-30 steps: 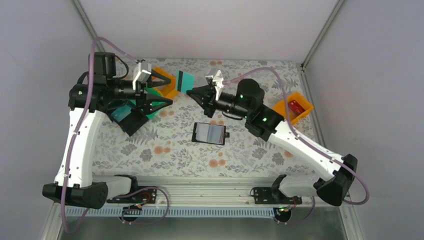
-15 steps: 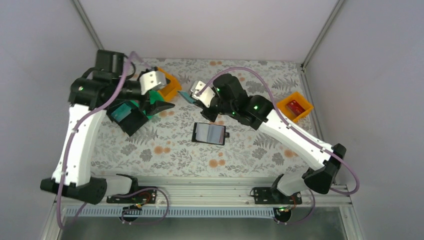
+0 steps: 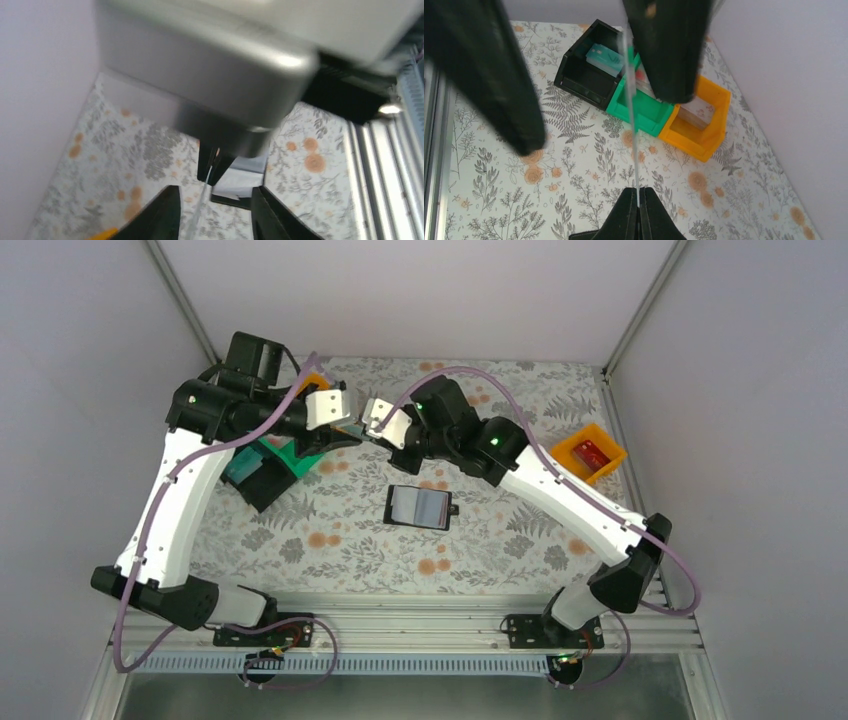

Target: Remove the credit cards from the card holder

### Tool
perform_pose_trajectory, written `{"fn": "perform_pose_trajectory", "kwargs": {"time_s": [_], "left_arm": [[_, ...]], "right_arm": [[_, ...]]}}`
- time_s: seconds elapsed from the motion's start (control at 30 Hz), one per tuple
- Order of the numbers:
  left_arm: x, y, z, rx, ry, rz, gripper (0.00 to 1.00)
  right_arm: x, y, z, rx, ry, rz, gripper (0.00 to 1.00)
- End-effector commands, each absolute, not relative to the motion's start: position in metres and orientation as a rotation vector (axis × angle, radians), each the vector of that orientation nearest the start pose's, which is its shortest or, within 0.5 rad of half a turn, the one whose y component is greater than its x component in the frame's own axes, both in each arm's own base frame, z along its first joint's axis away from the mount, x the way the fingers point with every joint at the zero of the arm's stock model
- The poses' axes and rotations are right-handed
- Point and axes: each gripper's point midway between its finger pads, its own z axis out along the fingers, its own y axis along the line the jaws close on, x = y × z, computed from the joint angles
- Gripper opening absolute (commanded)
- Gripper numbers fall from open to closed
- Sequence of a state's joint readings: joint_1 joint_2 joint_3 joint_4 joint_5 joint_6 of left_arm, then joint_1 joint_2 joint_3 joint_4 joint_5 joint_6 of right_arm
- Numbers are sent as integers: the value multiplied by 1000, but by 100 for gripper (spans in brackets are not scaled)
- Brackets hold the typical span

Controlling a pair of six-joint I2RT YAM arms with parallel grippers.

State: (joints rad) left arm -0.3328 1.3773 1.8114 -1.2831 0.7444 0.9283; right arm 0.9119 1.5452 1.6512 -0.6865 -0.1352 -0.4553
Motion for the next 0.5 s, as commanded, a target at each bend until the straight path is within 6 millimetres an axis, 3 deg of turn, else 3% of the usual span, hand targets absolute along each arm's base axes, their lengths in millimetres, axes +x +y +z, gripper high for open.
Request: {"fn": "perform_pose_trajectory", "kwargs": {"time_s": [0.0, 0.07, 0.1, 0.37, 0.43, 0.47], "left_arm": [[243, -201, 380, 1603, 1562, -488, 24], [243, -201, 384, 1586, 1558, -485, 6], [243, -202, 385, 1577, 1559, -494, 3], [243, -198, 392, 1504, 1606, -480, 3], [244, -199, 403, 1447, 1611, -491, 2], [246, -200, 411, 1413, 1607, -500, 2]], "right_arm": [[251, 380, 356, -1454, 1527, 426, 4], [250, 380, 353, -1459, 1529, 429, 4], [250, 380, 352, -1458, 1528, 431, 4], [247, 374, 376, -1388, 1445, 463, 4], [244, 373, 381, -1381, 1429, 485, 5], [246, 372, 383, -1361, 1425, 491, 21]]}}
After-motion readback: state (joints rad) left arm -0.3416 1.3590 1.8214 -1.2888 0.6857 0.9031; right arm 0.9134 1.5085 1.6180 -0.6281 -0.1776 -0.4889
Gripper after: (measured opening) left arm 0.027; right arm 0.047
